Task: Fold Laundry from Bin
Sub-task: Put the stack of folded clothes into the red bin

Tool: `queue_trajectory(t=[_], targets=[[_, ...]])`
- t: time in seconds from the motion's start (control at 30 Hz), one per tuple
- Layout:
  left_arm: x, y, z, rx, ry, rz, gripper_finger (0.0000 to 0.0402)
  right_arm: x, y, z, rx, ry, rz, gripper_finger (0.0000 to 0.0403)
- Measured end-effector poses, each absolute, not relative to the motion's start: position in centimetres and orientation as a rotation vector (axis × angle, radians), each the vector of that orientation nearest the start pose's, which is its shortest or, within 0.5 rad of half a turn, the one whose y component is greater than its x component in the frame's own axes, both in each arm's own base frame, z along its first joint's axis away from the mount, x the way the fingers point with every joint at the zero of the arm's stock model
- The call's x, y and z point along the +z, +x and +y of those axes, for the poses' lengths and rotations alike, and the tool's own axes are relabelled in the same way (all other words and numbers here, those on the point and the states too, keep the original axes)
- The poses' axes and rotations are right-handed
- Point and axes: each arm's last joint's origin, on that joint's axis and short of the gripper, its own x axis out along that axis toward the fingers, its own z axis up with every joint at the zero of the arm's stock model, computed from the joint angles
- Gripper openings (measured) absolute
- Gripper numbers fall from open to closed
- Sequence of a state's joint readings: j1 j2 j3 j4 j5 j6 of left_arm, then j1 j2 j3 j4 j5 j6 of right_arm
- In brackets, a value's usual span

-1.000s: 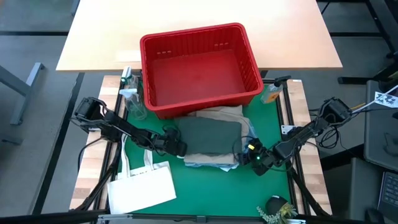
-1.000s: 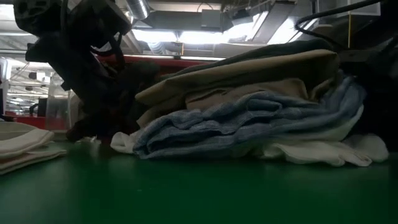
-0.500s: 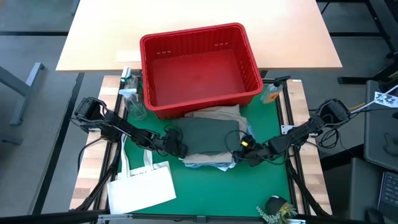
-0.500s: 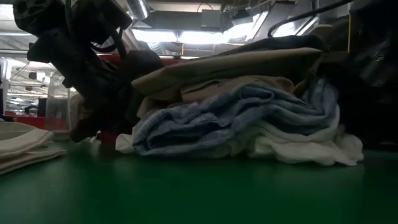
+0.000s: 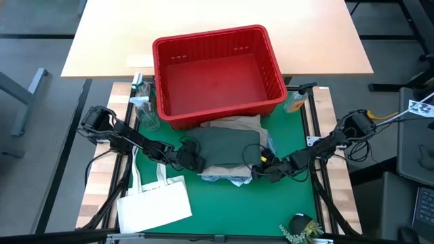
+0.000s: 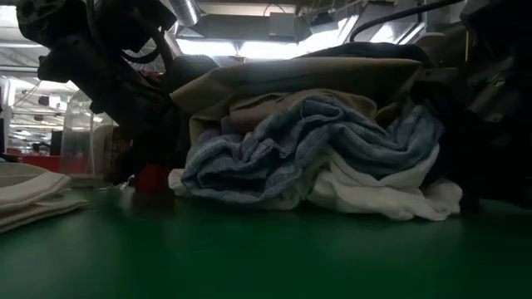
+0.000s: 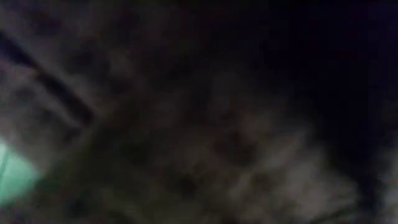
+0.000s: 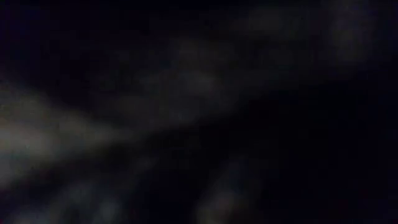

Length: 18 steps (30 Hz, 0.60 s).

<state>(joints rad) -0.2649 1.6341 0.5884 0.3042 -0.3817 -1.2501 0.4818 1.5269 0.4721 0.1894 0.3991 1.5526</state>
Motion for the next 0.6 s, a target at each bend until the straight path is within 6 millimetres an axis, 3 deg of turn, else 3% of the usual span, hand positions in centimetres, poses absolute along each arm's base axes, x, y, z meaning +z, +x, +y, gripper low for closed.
queue_trajectory(t=[0.2,0.4,0.6], targets=[[12.1,27.33,-6.08,0.565,-0.857,0.499,0.0003,11.18,21.98,10.13,-0.534,1.034,0.614,0.0014],[12.31,27.42,-5.92,0.591,-0.768,0.454,0.0002,11.26,22.0,9.91,-0.568,0.985,0.555,0.0032],[13.08,27.96,-6.36,0.528,-0.732,0.393,0.0001,11.45,22.15,9.85,-0.588,0.959,0.51,0.0008]])
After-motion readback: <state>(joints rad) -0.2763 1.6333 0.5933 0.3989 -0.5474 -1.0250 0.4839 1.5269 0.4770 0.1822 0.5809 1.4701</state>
